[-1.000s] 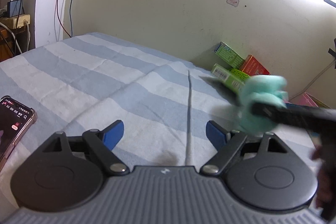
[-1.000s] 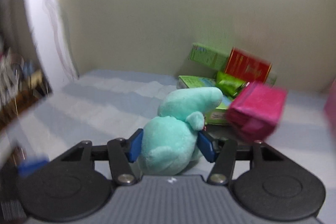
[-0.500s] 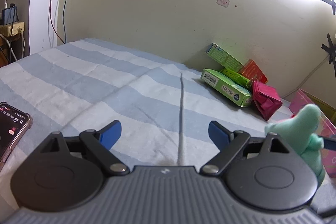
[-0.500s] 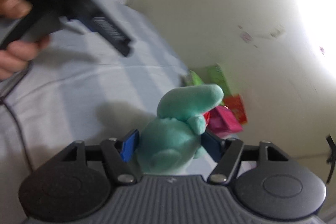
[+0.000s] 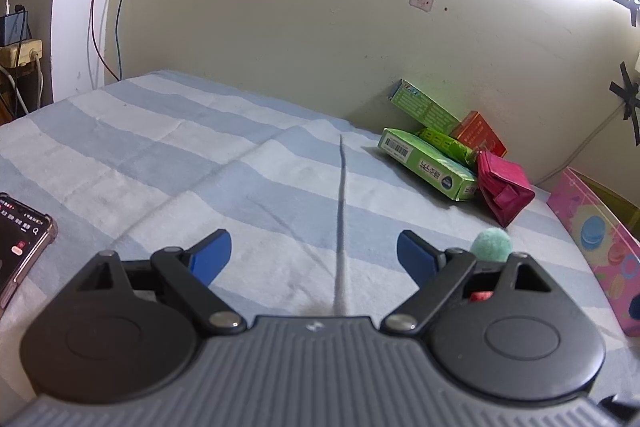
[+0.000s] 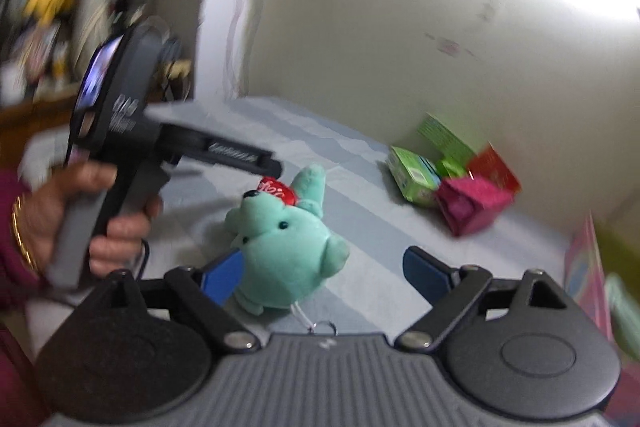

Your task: Organize objects

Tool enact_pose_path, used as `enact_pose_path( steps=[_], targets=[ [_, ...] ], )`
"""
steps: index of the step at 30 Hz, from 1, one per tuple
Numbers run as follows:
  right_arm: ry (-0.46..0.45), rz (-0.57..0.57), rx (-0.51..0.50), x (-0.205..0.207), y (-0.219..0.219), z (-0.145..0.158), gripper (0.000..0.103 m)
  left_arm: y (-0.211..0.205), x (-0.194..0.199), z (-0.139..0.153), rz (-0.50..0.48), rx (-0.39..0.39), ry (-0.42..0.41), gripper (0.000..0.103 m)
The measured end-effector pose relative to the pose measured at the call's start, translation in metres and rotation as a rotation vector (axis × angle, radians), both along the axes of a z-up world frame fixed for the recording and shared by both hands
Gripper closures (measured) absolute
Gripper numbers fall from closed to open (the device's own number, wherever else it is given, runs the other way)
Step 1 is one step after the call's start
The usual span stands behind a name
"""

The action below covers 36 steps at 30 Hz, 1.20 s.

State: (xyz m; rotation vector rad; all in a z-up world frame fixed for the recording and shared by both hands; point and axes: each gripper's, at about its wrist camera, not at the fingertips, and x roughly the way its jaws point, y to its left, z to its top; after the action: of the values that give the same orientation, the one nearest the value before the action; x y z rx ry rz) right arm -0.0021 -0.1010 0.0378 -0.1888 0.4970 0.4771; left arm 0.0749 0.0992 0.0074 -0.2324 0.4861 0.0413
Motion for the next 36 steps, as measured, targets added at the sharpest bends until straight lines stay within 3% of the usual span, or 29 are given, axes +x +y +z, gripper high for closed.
enact_pose_path(
  steps=[3,9,13,18,20,21,23,25,27,29,36],
  targets=[
    [0.043,-0.038,0.082,-0.004,-0.014,-0.007,0.013,0.004,-0.001,0.001,-0.012,-0.034,-0.006,0.011],
    [0.073,-0.043,0.114,-0.008,-0.02,-0.017,0.013,0.01,-0.011,0.012,-0.136,-0.173,-0.018,0.011],
    [0.094,-0.014,0.131,-0.001,-0.014,-0.023,0.013,-0.002,-0.021,0.023,-0.252,-0.196,-0.008,0.011],
    [0.126,0.034,0.133,0.011,0.0,-0.03,0.012,-0.005,-0.019,0.02,-0.265,-0.229,0.038,0.01],
    [0.137,0.053,0.122,0.017,0.008,-0.033,0.013,-0.008,-0.01,0.011,-0.269,-0.22,0.093,0.01],
    [0.149,0.058,0.119,0.022,0.012,-0.036,0.014,-0.011,-0.004,0.004,-0.293,-0.236,0.126,0.01],
    [0.194,0.056,0.118,0.033,0.018,-0.043,0.039,-0.015,0.005,-0.004,-0.305,-0.286,0.166,0.011],
    [0.195,0.048,0.152,0.036,0.016,-0.043,0.045,-0.026,0.009,0.006,-0.346,-0.285,0.171,0.032],
    [0.136,0.042,0.147,0.028,0.011,-0.037,0.047,-0.043,0.012,0.023,-0.437,-0.302,0.163,0.033],
    [0.039,0.001,0.118,0.016,0.001,-0.027,0.048,-0.071,0.01,0.044,-0.481,-0.221,0.105,0.032],
    [-0.139,-0.224,0.142,-0.012,-0.087,0.004,0.047,-0.182,0.025,0.093,-0.688,-0.146,0.002,0.032]
  ],
)
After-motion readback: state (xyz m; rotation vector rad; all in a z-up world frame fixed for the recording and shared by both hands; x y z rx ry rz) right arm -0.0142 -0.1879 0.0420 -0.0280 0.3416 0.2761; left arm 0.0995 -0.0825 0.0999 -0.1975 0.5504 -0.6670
